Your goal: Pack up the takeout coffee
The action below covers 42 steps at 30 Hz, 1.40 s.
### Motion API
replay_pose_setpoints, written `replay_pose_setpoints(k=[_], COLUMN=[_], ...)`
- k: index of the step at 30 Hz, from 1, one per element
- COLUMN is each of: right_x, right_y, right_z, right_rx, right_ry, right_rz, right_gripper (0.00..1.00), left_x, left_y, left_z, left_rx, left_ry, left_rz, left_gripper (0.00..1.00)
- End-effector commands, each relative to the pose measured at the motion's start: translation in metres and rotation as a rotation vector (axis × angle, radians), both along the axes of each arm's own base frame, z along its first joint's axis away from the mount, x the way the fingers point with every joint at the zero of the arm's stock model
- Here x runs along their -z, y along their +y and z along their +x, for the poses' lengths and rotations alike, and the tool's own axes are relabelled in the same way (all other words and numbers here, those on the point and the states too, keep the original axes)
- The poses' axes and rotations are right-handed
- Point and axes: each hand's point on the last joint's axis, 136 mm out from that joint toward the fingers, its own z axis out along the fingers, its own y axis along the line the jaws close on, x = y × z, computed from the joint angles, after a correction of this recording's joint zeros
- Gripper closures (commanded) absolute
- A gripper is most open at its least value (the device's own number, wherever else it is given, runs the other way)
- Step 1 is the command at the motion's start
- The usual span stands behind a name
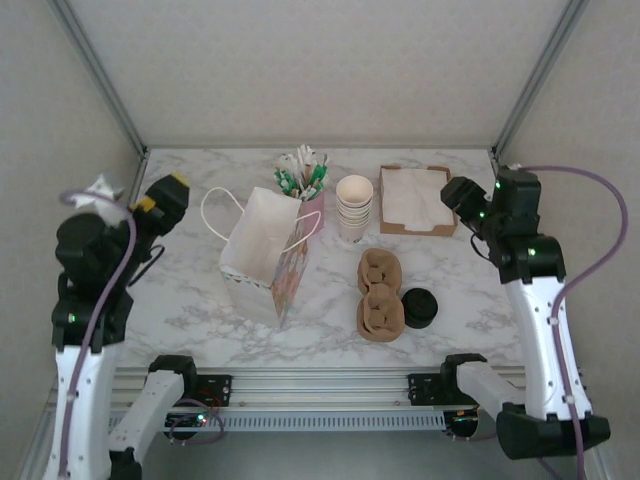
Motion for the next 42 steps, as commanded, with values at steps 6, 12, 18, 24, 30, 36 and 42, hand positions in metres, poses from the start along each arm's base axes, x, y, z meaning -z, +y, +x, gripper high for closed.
replay_pose_setpoints(k=[6, 12, 18, 24, 30, 36, 42], right_x=[0.021, 0.043, 0.049, 0.064, 0.070, 0.080, 0.088], right_y=[0.084, 0.111, 0.137, 0.153, 0.153, 0.149, 0.156], right_z=[0.024, 0.044, 0.058, 0.067, 0.076, 0.079, 0.085], right_rx=[-0.224, -0.228, -0.250, -0.253, -0.212, -0.177, -0.186], right_ry=[0.147, 0.180, 0.183, 0.211, 0.215, 0.229, 0.236], right_rz=[-0.079, -0.104, -0.080, -0.082, -0.076, -0.091, -0.079], right_gripper=[0.51, 0.59, 0.60, 0.62, 0.63, 0.67, 0.69], left_x=[0.060, 0.045, 0.052, 0.053, 0.055, 0.056, 0.058], left_y=[-0.072, -0.057, -0.057, -0.054, -0.047, -0.045, -0.046], left_z=[0.004, -0.019, -0.020, -0.019, -0.016, -0.015, -0.013], left_rx=[0.349, 0.293, 0.304, 0.286, 0.241, 0.234, 0.236], left_ry=[0.098, -0.094, -0.069, -0.062, -0.057, -0.051, -0.039], left_rz=[0.104, 0.155, 0.178, 0.168, 0.165, 0.160, 0.156], left_gripper=[0.14, 0.12, 0.11, 0.09, 0.05, 0.04, 0.04])
